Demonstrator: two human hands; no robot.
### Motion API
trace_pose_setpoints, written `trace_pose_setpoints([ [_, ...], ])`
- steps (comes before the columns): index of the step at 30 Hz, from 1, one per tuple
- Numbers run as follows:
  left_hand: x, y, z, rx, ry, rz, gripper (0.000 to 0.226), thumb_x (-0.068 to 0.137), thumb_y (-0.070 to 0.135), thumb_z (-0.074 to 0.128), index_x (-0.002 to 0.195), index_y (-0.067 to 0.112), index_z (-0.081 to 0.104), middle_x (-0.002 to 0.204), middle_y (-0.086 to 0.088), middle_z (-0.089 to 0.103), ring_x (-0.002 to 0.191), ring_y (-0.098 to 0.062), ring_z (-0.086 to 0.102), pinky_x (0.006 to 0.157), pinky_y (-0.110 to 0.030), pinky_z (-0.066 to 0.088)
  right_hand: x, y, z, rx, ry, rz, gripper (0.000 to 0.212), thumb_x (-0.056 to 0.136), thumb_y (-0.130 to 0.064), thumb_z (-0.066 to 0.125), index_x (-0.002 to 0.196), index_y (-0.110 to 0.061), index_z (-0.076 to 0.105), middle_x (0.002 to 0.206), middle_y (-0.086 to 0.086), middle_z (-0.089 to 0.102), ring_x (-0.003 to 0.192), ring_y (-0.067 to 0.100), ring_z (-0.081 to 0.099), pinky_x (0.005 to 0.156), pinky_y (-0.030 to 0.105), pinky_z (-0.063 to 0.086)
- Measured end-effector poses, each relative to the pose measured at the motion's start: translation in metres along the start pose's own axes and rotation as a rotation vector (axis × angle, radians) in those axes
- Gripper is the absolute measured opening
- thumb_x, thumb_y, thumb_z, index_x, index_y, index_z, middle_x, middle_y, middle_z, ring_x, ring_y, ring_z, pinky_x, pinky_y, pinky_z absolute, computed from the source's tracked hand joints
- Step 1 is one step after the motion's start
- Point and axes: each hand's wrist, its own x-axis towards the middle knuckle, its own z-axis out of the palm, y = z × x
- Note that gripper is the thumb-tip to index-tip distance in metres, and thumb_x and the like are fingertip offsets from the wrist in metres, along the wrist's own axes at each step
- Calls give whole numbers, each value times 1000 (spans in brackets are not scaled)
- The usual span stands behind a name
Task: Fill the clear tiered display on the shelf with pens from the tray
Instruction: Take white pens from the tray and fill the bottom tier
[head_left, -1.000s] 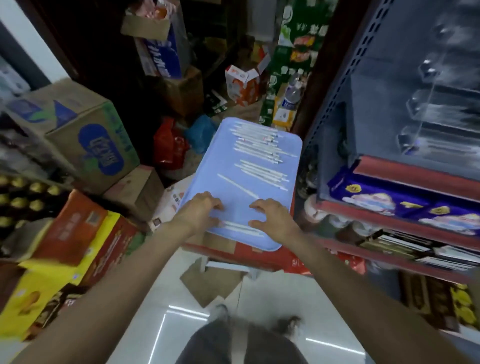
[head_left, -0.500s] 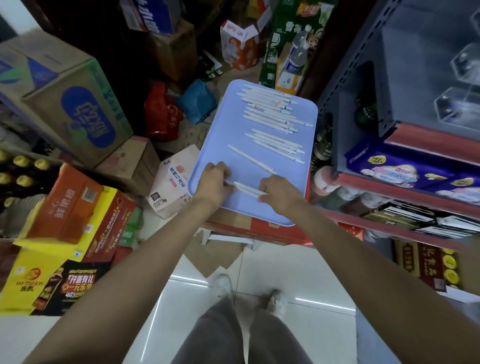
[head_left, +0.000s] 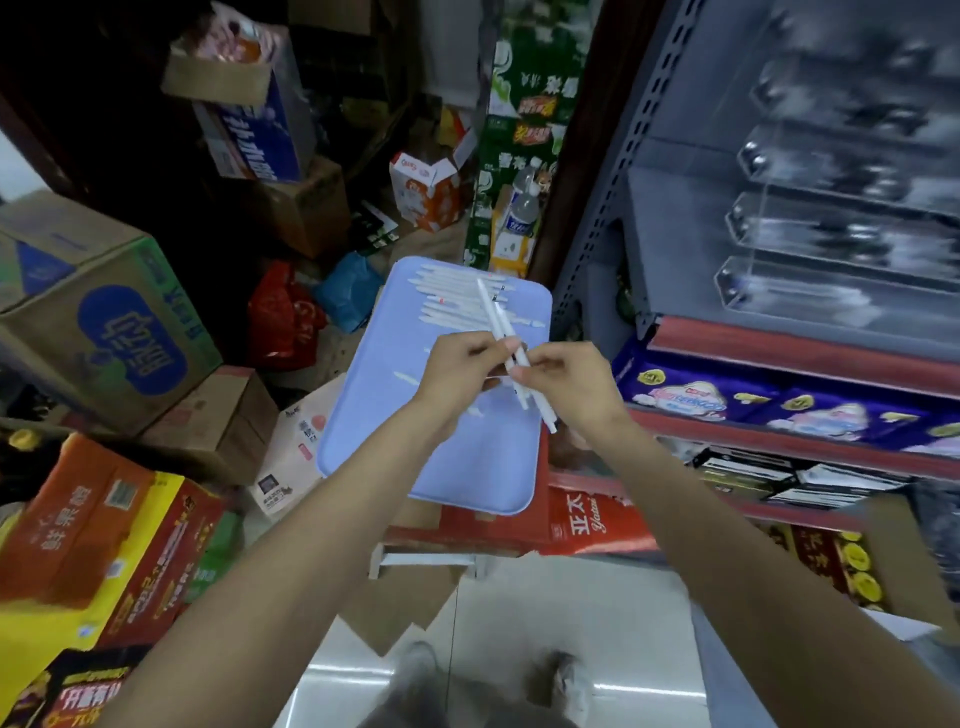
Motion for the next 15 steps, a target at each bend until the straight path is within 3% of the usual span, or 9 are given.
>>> trace_pose_setpoints([
  [3,7,33,37,167,-26,188,32,93,23,55,92,-7,64,92,-26,66,82,-29,63,81,-42,52,-5,-1,-54,-5,127,-42,12,82,-20,70,77,-10,72,61,2,61,60,17,53,60,30,39],
  [5,9,55,65,326,-48,330,29,96,26,49,96,1,63,83,-13,67,80,-25,63,78,-35,52,-7,1,-90,143,181,-19,11,84,-16,68,72,-17,68,55,-11,59,54,4,53,58,21,43],
  [7,7,74,95,461,-83,429,25,99,25,43,104,8,61,74,6,59,70,-9,55,65,-16,44,-10,9,-125,370,231,19,3,85,-10,65,83,-9,65,64,-5,62,58,5,58,63,22,49],
  [8,6,82,110,510,-105,460,24,99,25,42,104,10,60,71,8,52,66,-6,49,58,-14,37,-11,13,-142,476,255,26,5,86,-6,64,91,-4,63,69,0,64,60,6,62,65,21,52],
  [11,5,95,152,605,-166,524,17,97,28,46,85,22,57,68,6,46,61,-9,44,54,-21,30,-16,27,-191,701,298,-24,10,86,0,62,86,-8,57,75,7,65,66,9,67,65,16,54],
  [15,12,110,197,659,-162,550,10,91,30,58,91,22,65,82,-2,67,75,-18,60,66,-30,44,-18,54,-242,764,276,-69,15,84,3,63,80,-10,58,77,7,65,74,17,67,72,22,57],
])
